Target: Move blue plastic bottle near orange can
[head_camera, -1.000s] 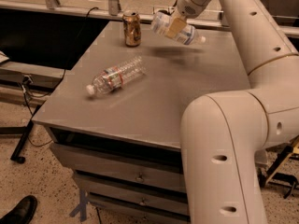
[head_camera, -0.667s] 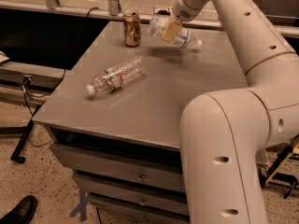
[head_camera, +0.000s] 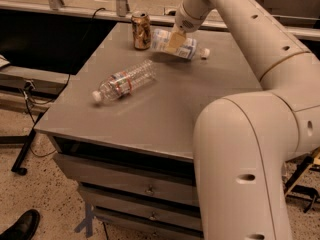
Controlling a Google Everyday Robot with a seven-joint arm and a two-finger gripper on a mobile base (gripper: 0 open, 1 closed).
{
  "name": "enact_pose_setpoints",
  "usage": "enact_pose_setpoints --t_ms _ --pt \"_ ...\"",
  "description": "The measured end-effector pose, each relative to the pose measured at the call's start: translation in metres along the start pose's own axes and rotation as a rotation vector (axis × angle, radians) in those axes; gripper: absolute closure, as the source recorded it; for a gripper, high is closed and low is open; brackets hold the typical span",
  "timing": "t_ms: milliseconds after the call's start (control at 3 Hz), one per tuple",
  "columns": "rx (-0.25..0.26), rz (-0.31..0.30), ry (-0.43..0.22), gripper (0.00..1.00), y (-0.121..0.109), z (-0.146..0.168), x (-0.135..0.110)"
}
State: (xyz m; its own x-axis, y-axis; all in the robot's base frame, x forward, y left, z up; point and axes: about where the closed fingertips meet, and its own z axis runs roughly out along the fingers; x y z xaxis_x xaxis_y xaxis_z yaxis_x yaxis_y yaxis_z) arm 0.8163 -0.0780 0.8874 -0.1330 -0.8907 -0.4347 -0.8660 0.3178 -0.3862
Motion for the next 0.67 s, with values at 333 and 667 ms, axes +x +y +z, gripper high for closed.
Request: enact_pose_setpoints --t_ms 333,667 --pt "-0.017 -0.014 -0.004 0.36 0.0112 0.0078 -0.0093" --pt "-0.024 -0.027 -0.013 0.13 0.0166 0.0117 -0.0186"
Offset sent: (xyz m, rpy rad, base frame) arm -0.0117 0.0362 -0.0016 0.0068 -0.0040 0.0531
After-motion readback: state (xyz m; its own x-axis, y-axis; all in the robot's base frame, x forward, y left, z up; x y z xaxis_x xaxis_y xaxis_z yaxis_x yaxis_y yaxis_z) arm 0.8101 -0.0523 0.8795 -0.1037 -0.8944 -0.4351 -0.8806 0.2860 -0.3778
